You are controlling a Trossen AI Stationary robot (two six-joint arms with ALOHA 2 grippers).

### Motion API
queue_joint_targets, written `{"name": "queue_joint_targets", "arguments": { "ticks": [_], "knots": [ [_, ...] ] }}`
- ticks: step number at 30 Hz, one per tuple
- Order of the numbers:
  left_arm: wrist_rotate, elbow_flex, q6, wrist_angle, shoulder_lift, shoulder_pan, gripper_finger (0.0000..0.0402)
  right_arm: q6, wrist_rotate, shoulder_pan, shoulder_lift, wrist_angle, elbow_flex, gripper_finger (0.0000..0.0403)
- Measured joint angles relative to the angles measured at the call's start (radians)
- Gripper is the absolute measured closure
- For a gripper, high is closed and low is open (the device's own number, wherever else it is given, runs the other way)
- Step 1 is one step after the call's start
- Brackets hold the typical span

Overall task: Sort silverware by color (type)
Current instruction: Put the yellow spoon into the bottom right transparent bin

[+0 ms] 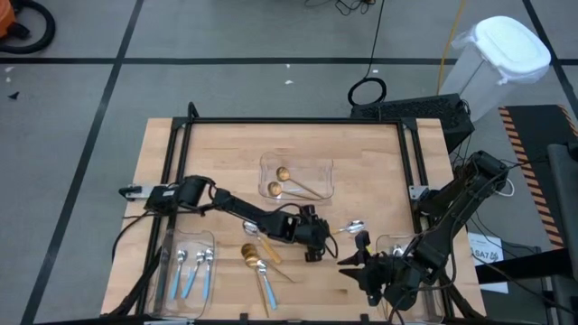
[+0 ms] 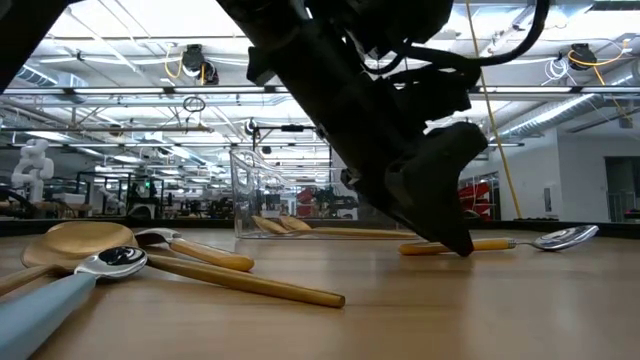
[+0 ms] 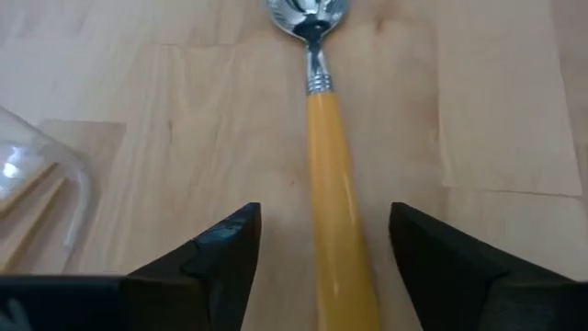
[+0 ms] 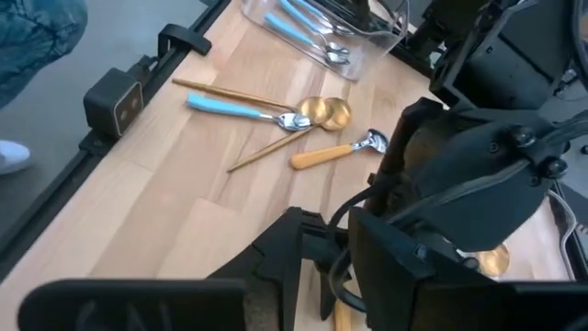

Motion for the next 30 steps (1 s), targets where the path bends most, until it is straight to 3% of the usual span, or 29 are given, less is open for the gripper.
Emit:
{"name": "queue_joint_targets", "arguments": {
  "ticks": [4,12,16,21,30],
  "knots": [
    [-0.002,0.002,-0.005,0.01,0.013,-0.003,0.0198,-0.006,-0.001,0.0,0.0,-0.005,0.0,0.0314],
    [-0.007,0.002,-0.021,0.013,0.017,-0.017,0.0341,0.018,-0.002,0.0,0.0,-0.006,0.0,0.0314],
    [-0.054,0.002,-0.04,0.0,0.017,-0.014,0.0391,0.019,-0.002,0.0,0.0,0.001,0.0,0.0314],
    [-0.118,0.0,-0.045,-0.005,0.019,-0.032,0.04,0.019,-0.003,0.0,0.0,0.013,0.0,0.0314],
    [-0.107,-0.002,-0.071,-0.021,0.021,-0.05,0.0401,0.021,-0.005,0.002,0.0,0.02,0.0,0.0314]
  ]
}}
